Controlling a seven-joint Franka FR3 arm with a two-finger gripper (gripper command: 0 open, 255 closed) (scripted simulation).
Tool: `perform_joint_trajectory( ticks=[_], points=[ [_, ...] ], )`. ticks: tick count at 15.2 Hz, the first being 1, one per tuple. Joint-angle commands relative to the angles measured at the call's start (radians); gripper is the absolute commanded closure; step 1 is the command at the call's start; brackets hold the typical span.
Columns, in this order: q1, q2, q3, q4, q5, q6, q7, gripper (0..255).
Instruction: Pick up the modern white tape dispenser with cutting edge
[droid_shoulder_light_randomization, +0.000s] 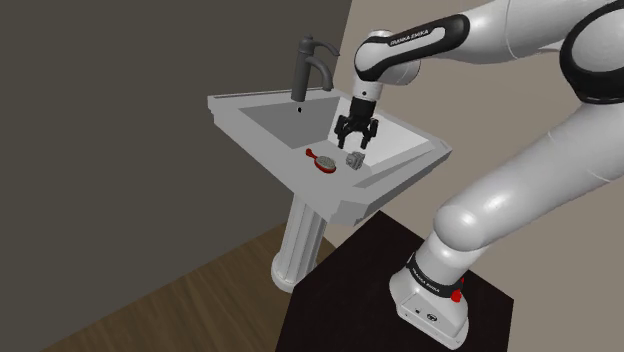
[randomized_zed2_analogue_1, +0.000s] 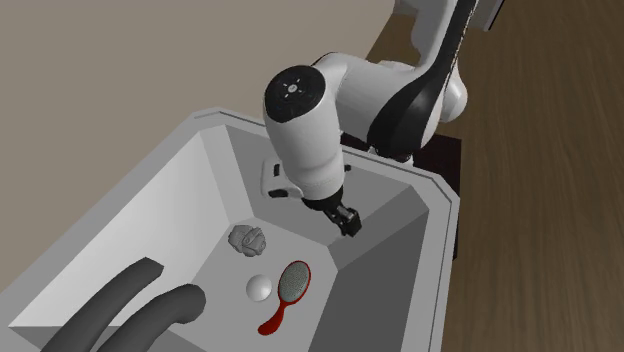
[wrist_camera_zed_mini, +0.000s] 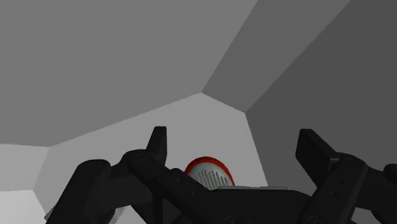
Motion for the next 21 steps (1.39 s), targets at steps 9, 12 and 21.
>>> perform_joint_trajectory(
  ticks=[9,12,21],
  points=[
    [-0.099,0.26,-0.094,0.104,0.023,0.209,0.09,0],
    [-0.128,0.335,-0.123,0.143,0.043,0.259,0.109,0],
    [-0.146,0.439,-0.134,0.139,0.083,0.371,0.095,0]
  ],
)
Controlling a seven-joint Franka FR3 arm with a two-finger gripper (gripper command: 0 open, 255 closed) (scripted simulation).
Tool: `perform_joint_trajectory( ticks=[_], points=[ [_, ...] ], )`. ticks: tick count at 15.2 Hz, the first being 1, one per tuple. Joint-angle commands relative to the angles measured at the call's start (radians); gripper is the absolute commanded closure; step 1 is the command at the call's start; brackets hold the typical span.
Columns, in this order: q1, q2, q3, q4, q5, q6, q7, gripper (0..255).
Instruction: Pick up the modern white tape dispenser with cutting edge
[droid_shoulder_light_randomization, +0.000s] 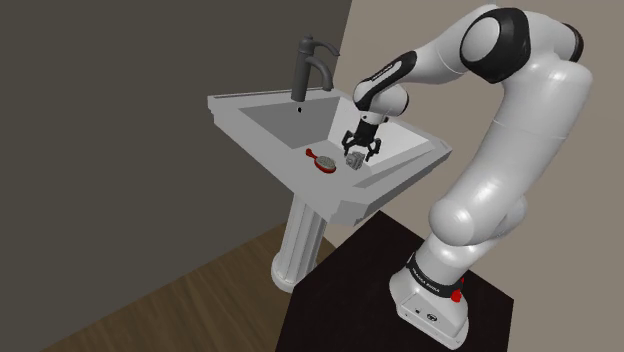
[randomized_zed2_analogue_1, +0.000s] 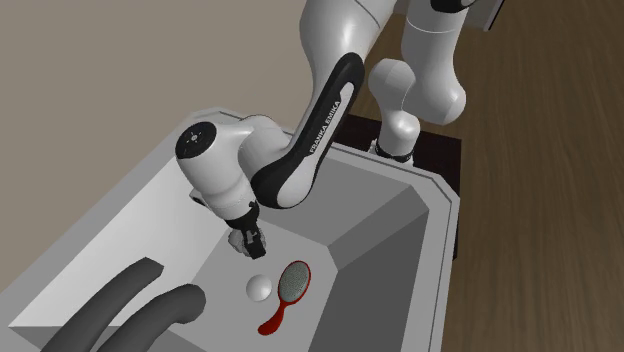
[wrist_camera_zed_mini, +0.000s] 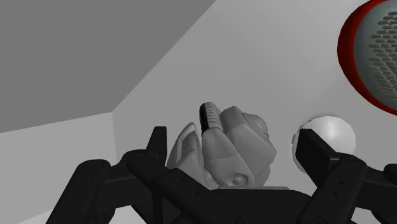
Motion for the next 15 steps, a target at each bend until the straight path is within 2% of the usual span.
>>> perform_joint_trajectory(
  ticks=[1,2,3,12,15],
  points=[
    [-0.001,0.013,0.001,-0.007,0.006,0.02,-0.005,0],
    [-0.001,0.013,0.001,-0.008,0.006,0.021,-0.005,0],
    [-0.001,0.012,0.001,-0.008,0.006,0.02,-0.006,255],
    [-0.001,0.013,0.001,-0.007,0.006,0.02,-0.005,255],
    [0.001,-0.016,-0.001,0.002,-0.006,-0.017,0.005,255]
  ],
)
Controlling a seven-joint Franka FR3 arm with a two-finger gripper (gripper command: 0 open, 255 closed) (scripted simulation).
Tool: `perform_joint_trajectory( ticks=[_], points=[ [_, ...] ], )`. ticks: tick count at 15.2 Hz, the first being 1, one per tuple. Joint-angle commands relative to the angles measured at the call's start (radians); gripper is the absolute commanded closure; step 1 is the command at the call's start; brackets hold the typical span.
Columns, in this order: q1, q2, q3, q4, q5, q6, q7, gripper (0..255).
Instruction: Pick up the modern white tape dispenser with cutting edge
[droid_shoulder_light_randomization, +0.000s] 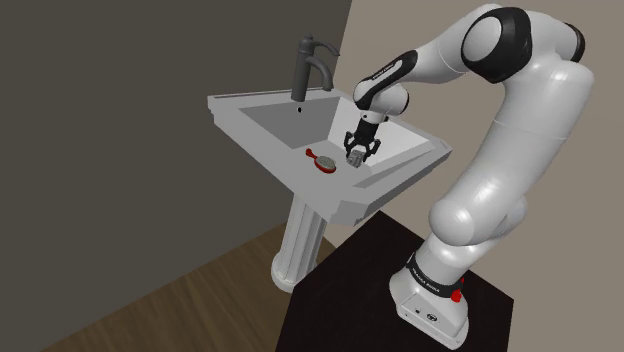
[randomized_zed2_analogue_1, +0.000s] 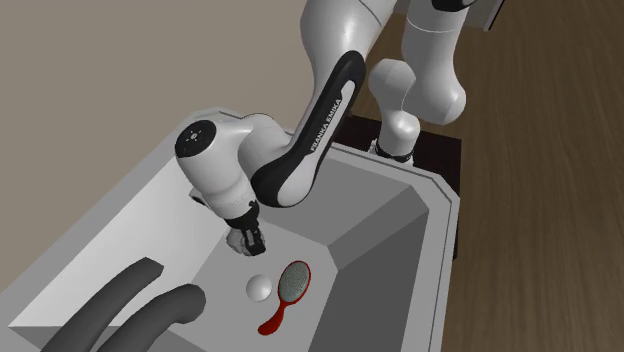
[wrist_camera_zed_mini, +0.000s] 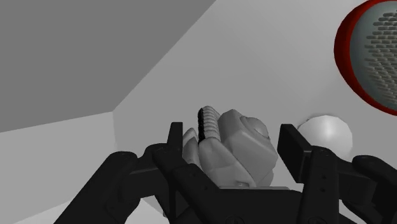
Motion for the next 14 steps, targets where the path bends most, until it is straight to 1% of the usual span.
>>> perform_joint_trajectory(
  ticks=[1,12,14],
  points=[
    [0.0,-0.017,-0.002,0.005,-0.007,-0.022,0.005,255],
    [0.002,-0.106,-0.006,0.06,-0.042,-0.162,0.036,255],
    [0.002,-0.107,-0.006,0.061,-0.042,-0.164,0.037,255]
  ],
)
